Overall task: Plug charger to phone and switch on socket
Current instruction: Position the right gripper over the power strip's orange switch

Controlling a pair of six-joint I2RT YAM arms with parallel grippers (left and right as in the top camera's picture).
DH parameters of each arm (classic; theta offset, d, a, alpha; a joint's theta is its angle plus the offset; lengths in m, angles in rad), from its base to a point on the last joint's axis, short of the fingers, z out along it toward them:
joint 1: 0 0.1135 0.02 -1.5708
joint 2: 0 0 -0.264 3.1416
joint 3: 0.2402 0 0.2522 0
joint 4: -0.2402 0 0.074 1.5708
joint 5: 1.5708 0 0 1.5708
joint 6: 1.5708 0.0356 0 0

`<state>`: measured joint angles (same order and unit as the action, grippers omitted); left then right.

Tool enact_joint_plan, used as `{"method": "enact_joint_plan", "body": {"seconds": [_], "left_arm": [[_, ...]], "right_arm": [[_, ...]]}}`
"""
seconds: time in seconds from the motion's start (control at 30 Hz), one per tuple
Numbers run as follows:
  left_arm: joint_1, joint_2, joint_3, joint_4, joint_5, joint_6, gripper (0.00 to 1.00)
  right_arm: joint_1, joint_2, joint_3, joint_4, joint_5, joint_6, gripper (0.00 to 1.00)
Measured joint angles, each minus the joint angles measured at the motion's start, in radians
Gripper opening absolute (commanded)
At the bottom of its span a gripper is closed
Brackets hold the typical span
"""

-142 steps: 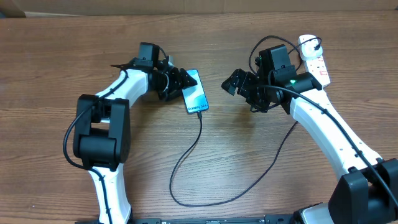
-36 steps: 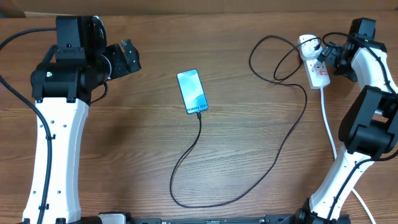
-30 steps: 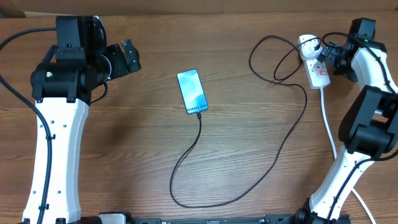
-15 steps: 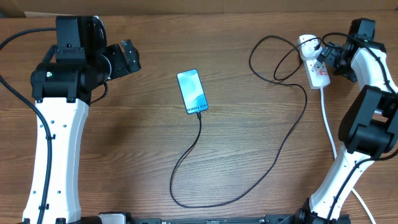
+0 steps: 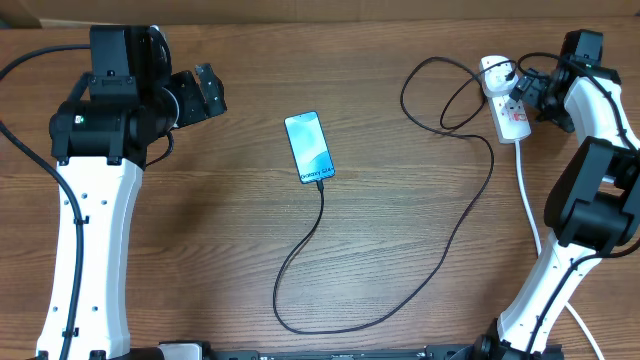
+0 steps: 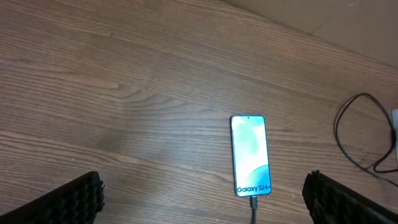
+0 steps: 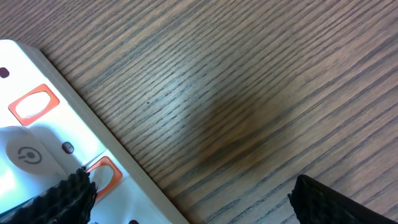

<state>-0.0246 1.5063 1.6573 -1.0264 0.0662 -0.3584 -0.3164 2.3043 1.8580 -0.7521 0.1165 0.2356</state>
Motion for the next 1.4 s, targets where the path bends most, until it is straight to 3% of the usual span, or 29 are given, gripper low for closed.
{"method": "enact_joint_plan", "body": {"seconds": [1.4], "left_arm": [[0.000,0.000,0.000,0.000,0.000,0.000,0.99]], "right_arm": [[-0.019,0.023,0.005,-0.006,-0.047,-0.012,1.00]]}}
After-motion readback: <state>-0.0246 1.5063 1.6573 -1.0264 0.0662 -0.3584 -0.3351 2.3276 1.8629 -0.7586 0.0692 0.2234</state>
